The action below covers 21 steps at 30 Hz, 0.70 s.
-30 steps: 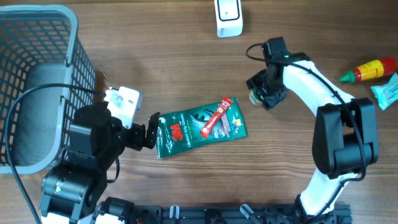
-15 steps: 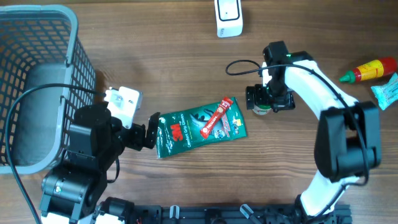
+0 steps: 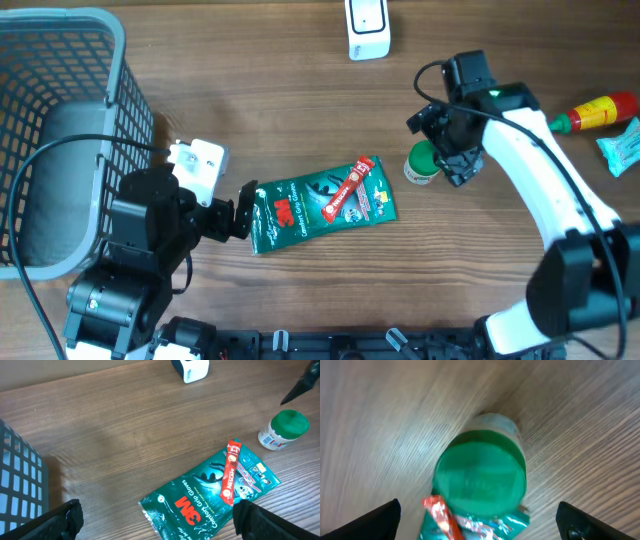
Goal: Scan the item barcode
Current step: 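Grasp the green-capped jar with the right gripper and lift it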
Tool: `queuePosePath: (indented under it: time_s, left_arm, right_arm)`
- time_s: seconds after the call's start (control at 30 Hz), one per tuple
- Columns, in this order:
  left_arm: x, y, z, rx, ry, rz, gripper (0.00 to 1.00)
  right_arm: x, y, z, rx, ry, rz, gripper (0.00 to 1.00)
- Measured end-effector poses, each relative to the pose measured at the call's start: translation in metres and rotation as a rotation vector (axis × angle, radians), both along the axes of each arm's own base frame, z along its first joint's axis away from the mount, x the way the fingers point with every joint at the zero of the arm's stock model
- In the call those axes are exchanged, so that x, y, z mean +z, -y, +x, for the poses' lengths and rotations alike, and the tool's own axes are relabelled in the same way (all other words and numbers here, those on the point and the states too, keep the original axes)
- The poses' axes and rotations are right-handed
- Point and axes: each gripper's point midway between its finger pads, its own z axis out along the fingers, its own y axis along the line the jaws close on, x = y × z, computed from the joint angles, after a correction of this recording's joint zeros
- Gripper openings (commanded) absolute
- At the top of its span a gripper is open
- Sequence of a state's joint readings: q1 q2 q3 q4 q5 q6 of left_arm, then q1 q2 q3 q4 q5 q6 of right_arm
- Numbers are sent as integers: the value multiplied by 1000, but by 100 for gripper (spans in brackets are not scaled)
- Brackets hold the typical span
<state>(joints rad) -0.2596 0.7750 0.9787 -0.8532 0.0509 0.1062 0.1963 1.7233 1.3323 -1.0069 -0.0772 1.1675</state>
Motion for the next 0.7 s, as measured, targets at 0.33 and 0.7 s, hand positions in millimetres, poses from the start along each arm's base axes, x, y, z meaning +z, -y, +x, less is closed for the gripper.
queuePosePath:
  time_s: [0.33,0.7]
  left_arm:
    - [0,0,0,0,0,0,100]
    - [0,0,0,0,0,0,100]
  right_arm:
    - [-72,0,-5,-102,-198,-23,100]
    - [-86,6,8,-149,-184,10,67]
